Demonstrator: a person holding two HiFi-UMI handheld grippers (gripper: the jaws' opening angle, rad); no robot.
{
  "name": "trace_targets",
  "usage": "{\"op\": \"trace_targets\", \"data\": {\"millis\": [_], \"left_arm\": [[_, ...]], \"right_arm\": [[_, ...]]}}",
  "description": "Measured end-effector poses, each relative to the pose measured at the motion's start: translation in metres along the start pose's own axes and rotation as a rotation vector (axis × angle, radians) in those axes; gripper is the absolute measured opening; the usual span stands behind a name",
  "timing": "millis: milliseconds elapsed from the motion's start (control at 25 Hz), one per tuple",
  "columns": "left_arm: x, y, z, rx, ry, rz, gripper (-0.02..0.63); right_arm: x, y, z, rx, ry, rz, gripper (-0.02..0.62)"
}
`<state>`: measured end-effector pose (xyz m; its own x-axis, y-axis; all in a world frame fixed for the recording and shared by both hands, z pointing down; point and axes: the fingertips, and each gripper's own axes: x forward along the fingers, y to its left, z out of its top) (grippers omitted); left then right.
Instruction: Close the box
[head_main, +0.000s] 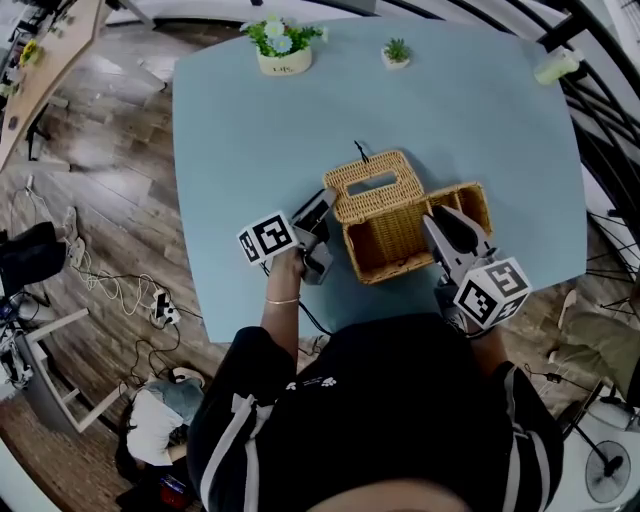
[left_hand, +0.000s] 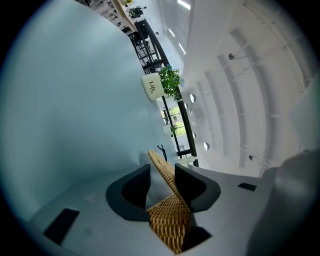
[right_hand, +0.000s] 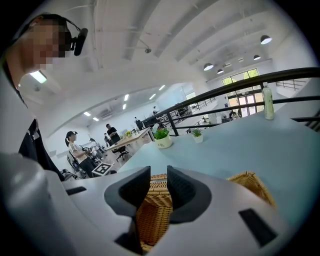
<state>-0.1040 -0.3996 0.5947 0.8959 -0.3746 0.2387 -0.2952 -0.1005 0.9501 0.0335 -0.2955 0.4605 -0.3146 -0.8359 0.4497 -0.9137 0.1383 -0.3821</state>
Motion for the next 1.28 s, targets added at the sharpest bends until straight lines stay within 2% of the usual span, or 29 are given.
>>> {"op": "trace_targets", "data": {"millis": [200,320,880,1000,1160,1280], "left_arm": [[0.004,0.001,0.001,-0.040,-0.015,-0.021,0.121],[0.003,-0.004,0.003,-0.023,-0.031,-0.019,0.110],[-0.006,-0.053,0.020,0.231,-0.119,-0.092,0.067],[-0.010,-0.062,0.021,0.297,-0.130,-0.113,0.063],[-0.016,-0.077,0.018,0.337,-0.131,-0.167,0.054],[-0.021,-0.087,0.016,0.402,-0.132,-0.174,0.052]], "right_arm": [[-0.005,-0.005,0.000,0.004,-0.013,-0.011,0.103],[-0.009,-0.009,0.000,0.005,-0.022,-0.018,0.103],[0.004,-0.036,0.018,0.012,-0.049,0.023,0.103],[0.016,-0.042,0.026,-0.004,-0.044,0.046,0.103],[0.032,-0.043,0.037,-0.038,-0.029,0.095,0.107],[0.041,-0.045,0.043,-0.065,-0.025,0.109,0.110]]}}
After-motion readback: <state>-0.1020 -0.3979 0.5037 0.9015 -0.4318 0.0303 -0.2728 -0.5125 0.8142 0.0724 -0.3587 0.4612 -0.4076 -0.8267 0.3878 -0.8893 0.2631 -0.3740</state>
